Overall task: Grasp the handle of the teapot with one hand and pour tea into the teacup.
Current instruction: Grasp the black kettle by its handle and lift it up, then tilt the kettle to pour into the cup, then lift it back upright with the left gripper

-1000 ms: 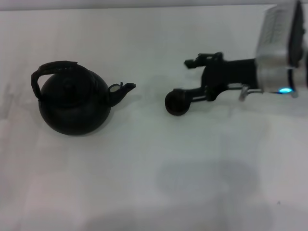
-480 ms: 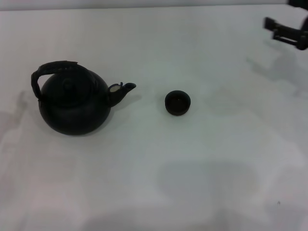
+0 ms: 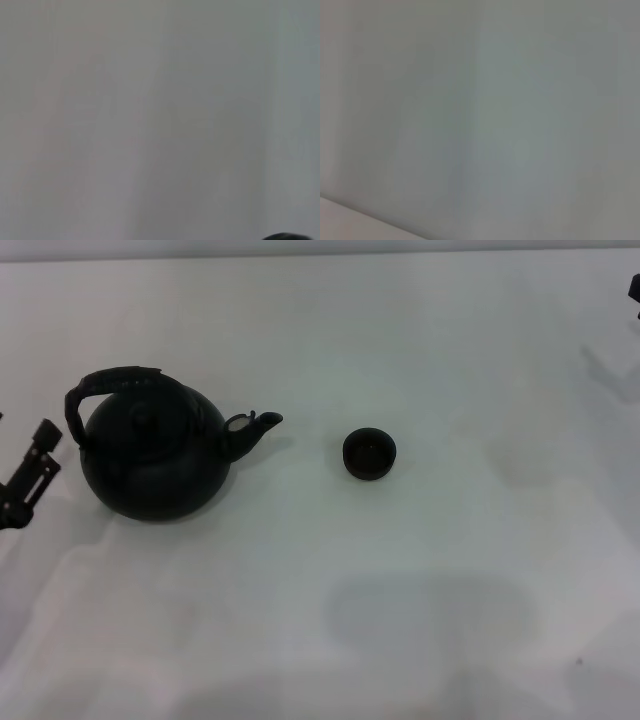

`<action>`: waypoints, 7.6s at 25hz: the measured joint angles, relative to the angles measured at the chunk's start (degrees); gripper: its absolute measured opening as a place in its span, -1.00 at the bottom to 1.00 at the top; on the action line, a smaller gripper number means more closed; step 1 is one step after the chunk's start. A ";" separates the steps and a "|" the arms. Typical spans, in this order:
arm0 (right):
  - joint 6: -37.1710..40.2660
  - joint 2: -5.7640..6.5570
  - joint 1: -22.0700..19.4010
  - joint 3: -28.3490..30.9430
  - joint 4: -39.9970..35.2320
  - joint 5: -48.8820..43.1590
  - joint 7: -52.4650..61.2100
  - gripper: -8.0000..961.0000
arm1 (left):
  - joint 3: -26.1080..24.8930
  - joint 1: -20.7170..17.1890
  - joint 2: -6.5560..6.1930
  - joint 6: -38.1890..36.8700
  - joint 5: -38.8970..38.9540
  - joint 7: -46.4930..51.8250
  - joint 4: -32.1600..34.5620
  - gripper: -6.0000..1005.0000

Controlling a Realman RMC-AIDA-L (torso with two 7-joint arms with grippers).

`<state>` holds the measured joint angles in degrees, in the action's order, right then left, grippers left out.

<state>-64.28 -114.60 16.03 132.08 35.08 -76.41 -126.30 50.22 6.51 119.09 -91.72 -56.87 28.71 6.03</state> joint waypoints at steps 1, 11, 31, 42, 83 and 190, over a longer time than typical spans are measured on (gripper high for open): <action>0.39 0.00 0.06 0.00 -0.05 0.00 -0.02 0.82 | 0.64 -0.10 0.00 -0.44 0.00 -0.08 0.04 0.42; 0.81 0.00 0.34 -0.27 -0.82 0.04 -0.11 0.82 | 1.59 2.22 -0.54 2.78 -0.76 5.09 0.31 0.42; 0.40 0.00 0.32 -0.33 -2.21 0.13 -0.17 0.81 | 0.98 4.31 -0.32 13.80 -7.75 16.83 7.06 0.42; 1.39 -0.09 0.41 -0.29 -3.53 0.08 -0.78 0.81 | 0.91 4.63 -0.18 13.95 -3.87 16.53 6.75 0.31; 1.33 -0.24 1.27 -0.34 -6.14 0.59 -2.31 0.81 | 4.95 9.93 0.02 27.50 -15.48 36.70 26.46 -0.66; 2.66 -0.35 3.27 -0.36 -9.14 6.09 -4.40 0.81 | 50.06 27.31 0.09 40.56 -104.70 113.41 74.32 -0.77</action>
<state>-61.62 -114.96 19.31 131.71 25.94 -70.32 -130.70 100.28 33.82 119.18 -51.16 -161.58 142.12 80.35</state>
